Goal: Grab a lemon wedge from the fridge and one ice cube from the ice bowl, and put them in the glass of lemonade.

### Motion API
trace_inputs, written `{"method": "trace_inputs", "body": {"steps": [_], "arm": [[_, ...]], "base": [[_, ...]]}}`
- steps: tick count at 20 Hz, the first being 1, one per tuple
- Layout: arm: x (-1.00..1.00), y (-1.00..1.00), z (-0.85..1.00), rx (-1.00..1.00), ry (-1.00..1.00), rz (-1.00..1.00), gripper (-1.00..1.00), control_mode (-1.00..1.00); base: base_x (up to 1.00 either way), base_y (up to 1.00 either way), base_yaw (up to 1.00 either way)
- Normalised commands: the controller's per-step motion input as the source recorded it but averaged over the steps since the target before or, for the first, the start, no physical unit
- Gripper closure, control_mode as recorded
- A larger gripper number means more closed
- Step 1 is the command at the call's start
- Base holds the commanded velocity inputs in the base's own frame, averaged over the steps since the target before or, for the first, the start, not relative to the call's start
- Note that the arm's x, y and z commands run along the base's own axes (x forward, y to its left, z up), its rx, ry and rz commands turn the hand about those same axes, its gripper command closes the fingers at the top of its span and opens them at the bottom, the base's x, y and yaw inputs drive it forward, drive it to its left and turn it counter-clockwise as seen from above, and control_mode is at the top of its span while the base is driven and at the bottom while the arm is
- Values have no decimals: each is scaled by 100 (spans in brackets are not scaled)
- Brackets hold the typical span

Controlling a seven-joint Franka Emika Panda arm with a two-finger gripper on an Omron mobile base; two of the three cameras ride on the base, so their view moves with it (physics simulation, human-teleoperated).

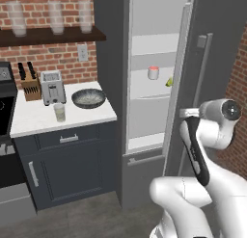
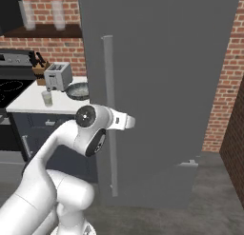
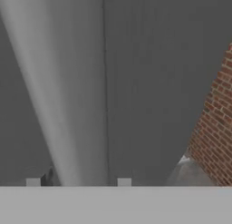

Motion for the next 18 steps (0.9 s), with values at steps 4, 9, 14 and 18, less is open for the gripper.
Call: {"method": "trace_inputs", "body": {"steps": [4,9,14,18], "arm": [[-100,-89,28,8,10,-11,100,-100],[-100,-78,39,7,15,-12,-100,-100],[-100,-41,60,3,20,-10,-100,-100],[-96,-2,76,0,19,-4,-100,-100]], "base": [[0,0,0],[0,0,0],[0,0,0],[0,0,0]]}}
